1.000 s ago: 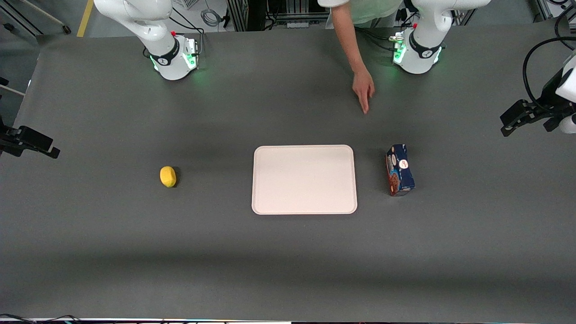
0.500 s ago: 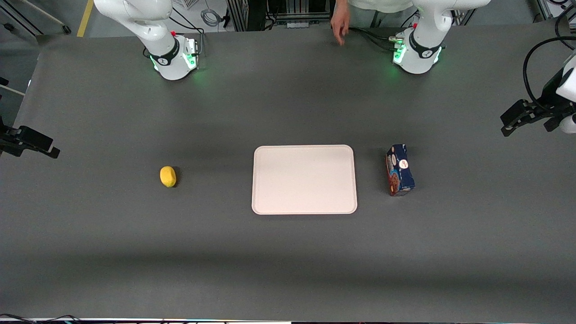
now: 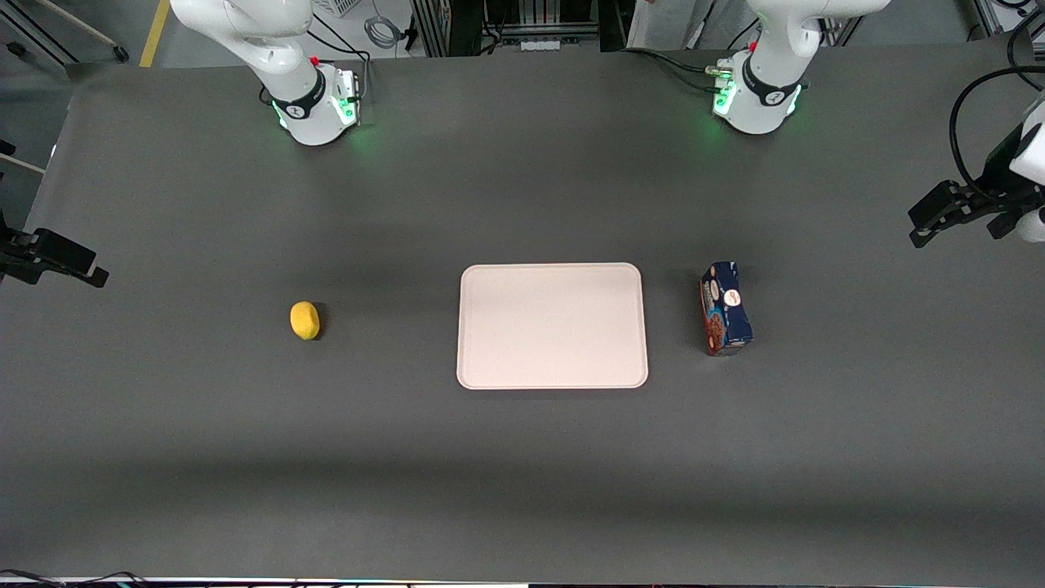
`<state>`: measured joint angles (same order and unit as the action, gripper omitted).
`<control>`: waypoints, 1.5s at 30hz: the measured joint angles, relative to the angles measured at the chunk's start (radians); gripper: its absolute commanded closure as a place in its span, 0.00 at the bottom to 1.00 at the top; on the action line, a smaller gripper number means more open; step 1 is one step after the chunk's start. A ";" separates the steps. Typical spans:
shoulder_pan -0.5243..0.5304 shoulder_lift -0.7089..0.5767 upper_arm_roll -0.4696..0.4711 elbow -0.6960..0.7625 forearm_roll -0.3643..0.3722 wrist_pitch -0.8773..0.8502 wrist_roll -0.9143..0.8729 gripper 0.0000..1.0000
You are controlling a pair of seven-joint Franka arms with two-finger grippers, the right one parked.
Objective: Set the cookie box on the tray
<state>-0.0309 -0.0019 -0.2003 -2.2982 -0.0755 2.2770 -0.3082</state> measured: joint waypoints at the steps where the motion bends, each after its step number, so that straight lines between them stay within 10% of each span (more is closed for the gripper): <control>1: 0.000 0.003 -0.002 -0.008 0.000 0.014 -0.004 0.00; 45: 0.001 0.196 -0.080 -0.047 0.140 0.246 -0.153 0.00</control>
<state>-0.0295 0.1942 -0.2800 -2.3449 0.0647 2.5230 -0.4611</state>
